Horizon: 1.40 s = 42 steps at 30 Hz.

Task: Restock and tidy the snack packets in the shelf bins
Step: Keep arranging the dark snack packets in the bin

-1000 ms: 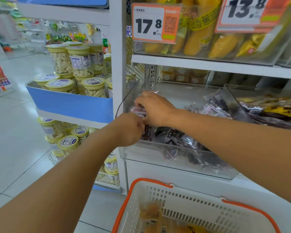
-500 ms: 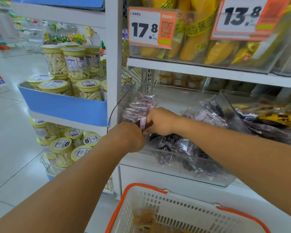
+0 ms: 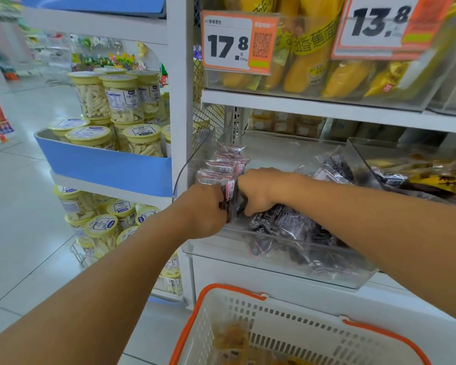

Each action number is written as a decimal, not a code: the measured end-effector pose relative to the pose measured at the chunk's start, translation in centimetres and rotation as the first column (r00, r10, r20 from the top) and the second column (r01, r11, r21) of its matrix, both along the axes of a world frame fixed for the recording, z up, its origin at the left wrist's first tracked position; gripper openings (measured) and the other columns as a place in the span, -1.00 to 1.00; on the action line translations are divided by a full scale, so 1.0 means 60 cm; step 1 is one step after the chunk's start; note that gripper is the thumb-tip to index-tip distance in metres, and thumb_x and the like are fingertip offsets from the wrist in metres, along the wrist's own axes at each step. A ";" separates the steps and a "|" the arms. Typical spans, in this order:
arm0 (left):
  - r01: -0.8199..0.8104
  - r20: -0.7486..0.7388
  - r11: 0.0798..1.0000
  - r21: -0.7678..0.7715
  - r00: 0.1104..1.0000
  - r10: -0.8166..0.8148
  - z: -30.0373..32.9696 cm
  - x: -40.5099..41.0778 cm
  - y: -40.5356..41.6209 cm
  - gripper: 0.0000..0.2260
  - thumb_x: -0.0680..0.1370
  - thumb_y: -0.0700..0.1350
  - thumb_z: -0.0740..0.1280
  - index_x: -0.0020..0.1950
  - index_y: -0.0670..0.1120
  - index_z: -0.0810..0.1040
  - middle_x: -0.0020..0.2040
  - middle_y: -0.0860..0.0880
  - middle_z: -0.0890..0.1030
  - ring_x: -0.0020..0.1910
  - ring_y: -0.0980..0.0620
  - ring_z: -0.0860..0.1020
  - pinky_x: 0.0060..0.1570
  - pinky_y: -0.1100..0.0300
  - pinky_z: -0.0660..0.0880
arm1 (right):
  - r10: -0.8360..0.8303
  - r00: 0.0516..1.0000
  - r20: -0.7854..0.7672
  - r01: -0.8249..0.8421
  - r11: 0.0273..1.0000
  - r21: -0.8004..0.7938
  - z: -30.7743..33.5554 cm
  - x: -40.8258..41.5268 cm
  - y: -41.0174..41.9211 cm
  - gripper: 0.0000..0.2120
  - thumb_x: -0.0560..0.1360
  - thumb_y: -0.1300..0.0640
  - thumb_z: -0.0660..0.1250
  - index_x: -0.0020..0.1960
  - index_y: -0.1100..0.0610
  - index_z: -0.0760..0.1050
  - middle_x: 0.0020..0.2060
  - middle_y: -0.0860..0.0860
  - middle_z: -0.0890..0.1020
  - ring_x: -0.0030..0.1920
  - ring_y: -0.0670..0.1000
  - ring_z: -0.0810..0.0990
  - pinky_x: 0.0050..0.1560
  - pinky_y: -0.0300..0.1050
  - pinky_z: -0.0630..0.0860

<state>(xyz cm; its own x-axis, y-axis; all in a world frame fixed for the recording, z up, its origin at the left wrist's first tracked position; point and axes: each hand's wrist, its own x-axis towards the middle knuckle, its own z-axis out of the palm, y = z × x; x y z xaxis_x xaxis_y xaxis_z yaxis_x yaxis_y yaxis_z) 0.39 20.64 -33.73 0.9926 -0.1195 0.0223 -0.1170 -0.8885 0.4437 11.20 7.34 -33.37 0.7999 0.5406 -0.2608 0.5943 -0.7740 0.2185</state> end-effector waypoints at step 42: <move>-0.290 0.451 0.834 0.470 0.891 0.056 0.010 0.021 0.034 -0.60 0.42 0.01 0.55 0.21 0.04 0.54 0.10 0.02 0.64 0.20 -0.08 0.43 0.17 0.02 0.32 | -0.003 0.958 -0.287 0.165 0.824 0.543 0.062 -0.068 -0.095 -0.38 0.37 0.15 0.50 0.40 0.11 0.43 0.20 0.07 0.58 0.00 -0.02 0.62 -0.05 -0.09 0.58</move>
<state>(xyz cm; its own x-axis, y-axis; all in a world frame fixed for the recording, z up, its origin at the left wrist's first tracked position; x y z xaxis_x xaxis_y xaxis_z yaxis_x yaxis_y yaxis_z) 1.63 22.69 -33.13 0.9111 -0.0565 0.4082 -0.0018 -0.9911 -0.1333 7.11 1.64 -29.62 0.7944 0.5906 -0.1419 0.4928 -0.7633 -0.4178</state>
